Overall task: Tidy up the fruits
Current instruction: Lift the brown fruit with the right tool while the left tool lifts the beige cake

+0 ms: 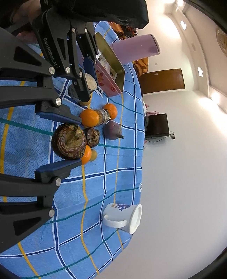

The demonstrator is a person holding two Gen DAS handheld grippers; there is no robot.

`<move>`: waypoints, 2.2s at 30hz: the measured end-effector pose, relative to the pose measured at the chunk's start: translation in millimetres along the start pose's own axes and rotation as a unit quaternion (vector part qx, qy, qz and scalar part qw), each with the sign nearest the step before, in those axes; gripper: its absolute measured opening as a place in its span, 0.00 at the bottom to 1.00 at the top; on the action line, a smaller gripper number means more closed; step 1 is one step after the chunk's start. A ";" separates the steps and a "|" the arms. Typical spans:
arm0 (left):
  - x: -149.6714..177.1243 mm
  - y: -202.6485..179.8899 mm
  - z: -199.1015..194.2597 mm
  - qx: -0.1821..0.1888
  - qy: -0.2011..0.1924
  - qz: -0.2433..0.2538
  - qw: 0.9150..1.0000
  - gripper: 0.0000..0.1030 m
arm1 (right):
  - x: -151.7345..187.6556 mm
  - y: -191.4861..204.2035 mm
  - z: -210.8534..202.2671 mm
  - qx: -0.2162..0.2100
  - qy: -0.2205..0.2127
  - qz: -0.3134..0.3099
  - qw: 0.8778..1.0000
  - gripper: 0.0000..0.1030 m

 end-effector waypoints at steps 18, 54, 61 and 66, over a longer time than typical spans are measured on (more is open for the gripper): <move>-4.8 -0.6 -13.1 -0.015 -0.036 0.005 0.999 0.37 | -3.5 7.0 -9.9 -0.013 -0.024 -0.014 1.000 0.41; -9.3 2.0 -37.2 -0.030 -0.091 0.007 0.995 0.37 | -9.0 14.8 -26.9 -0.026 -0.071 -0.035 0.996 0.41; -11.9 -0.4 -43.9 -0.037 -0.110 0.014 0.993 0.37 | -10.1 16.8 -31.1 -0.025 -0.083 -0.040 0.995 0.41; -12.7 1.1 -45.7 -0.037 -0.113 0.010 0.993 0.37 | -10.2 17.0 -32.4 -0.023 -0.087 -0.042 0.995 0.41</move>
Point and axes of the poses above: each gripper's, at about its wrist camera, not at the fingertips, and z roughly the way its jaws point, y to its left, x to its underside, the point moved 8 cm from there along z, roughly the way its jaws point, and after that the axes turned 7 degrees about -x, right-handed, at the moved point
